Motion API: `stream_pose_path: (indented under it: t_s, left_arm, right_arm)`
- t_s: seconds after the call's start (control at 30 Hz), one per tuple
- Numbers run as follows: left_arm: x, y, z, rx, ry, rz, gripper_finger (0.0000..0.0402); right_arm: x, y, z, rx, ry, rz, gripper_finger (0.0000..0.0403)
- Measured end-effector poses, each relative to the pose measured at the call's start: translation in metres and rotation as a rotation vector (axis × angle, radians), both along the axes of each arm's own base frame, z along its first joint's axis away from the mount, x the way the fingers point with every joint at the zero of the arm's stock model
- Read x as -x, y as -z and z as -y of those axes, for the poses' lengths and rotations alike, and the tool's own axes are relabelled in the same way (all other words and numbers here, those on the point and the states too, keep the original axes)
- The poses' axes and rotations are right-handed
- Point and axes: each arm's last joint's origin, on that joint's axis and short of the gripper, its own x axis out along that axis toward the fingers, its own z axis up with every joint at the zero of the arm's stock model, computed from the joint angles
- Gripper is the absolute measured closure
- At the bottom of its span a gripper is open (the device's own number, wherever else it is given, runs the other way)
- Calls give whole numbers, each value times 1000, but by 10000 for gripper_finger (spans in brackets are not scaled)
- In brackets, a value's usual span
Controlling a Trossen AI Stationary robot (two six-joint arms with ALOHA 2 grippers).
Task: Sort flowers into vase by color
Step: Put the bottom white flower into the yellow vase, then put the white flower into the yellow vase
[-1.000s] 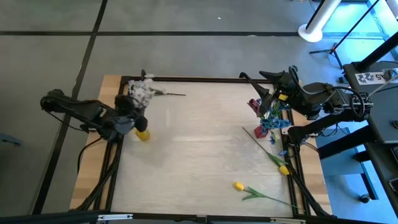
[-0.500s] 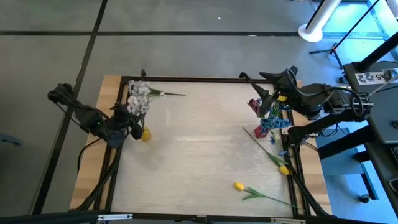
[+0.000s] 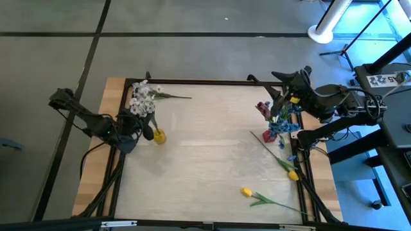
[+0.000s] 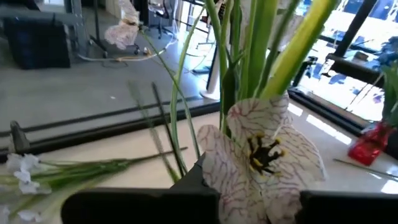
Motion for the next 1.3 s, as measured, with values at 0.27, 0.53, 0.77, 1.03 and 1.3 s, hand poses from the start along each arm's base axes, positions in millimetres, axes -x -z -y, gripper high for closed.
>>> stream_pose_path:
  t_s: [0.27, 0.53, 0.77, 1.03, 1.3]
  left_arm:
    - [-8, 4, -1, 18, 142, -172, 359]
    - [-11, -22, -7, 156, 319, -276, 293]
    - [4, -44, -18, 343, 402, -440, 244]
    - [31, -51, -33, 568, 161, -537, 245]
    - [38, -81, -43, 612, 109, -443, 273]
  right_arm:
    - [0, -1, 0, -2, 0, 7, 171]
    - [0, -1, 0, -2, -1, 6, 171]
    - [0, 0, 0, -2, -2, 5, 171]
    - [0, 0, 0, -2, -2, 5, 171]
    - [-1, -3, 0, -8, -3, 39, 171]
